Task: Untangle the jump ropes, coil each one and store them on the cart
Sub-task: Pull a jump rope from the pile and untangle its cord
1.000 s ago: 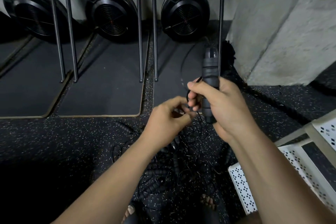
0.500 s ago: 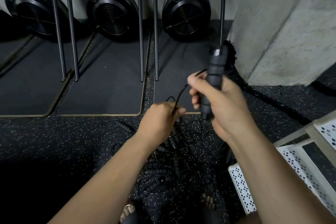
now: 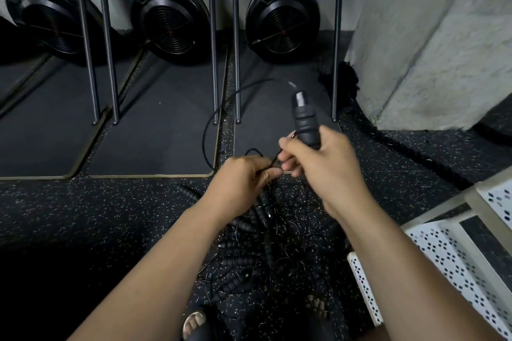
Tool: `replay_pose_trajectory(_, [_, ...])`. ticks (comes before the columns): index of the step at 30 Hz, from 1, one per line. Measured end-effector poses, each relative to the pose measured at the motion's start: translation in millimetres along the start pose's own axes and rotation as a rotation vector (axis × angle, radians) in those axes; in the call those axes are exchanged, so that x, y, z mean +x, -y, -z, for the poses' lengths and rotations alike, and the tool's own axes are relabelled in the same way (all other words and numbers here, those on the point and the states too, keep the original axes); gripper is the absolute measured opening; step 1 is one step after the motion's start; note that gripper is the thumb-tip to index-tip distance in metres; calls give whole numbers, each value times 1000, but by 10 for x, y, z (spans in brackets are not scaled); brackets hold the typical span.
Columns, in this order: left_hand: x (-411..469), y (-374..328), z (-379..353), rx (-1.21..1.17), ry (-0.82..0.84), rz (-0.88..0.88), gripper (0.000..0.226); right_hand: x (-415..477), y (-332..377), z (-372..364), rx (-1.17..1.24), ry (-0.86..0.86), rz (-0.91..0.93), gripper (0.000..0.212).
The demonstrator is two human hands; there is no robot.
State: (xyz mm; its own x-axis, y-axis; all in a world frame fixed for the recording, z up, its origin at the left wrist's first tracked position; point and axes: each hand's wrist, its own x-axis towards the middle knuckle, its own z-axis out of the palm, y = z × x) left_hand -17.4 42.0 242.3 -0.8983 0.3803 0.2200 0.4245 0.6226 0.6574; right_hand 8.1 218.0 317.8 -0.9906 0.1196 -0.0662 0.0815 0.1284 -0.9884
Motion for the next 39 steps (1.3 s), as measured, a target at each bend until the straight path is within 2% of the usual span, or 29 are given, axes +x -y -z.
replay_pose_trajectory(2, [4, 42, -16, 17, 19, 24, 31, -28, 101, 55, 93, -14, 24, 6])
replay_pose_trajectory(4, [-4, 66, -40, 11, 34, 49, 12, -71, 206, 95, 188, -23, 66, 7])
replay_pose_trajectory(11, [-26, 76, -97, -26, 74, 100, 20, -120, 433, 238, 508, -35, 129, 14])
replay_pose_trajectory(14, [-16, 62, -101, -50, 52, 100, 18, -60, 276, 183, 407, 5, 61, 6])
replay_pose_trajectory(19, [-2, 17, -49, -7, -20, -19, 20, -8, -91, -46, -19, 169, -80, 10])
replay_pose_trajectory(23, [-29, -5, -36, -11, -20, -38, 22, 72, -168, -95, -209, 107, -48, 7])
replay_pose_trajectory(26, [-17, -28, -21, -21, -55, -53, 16, 81, -176, -108, -229, 76, -8, 5])
replay_pose_trajectory(29, [-12, -26, -23, -17, -69, -43, 8, 30, -124, -100, -152, 56, 23, 5])
replay_pose_trajectory(32, [-24, 3, -62, -10, -27, -38, 4, -23, 12, -77, 77, 31, 28, 9])
replay_pose_trajectory(39, [-23, 7, -74, -43, 51, 28, 13, -133, 306, 80, 372, -23, 138, 7])
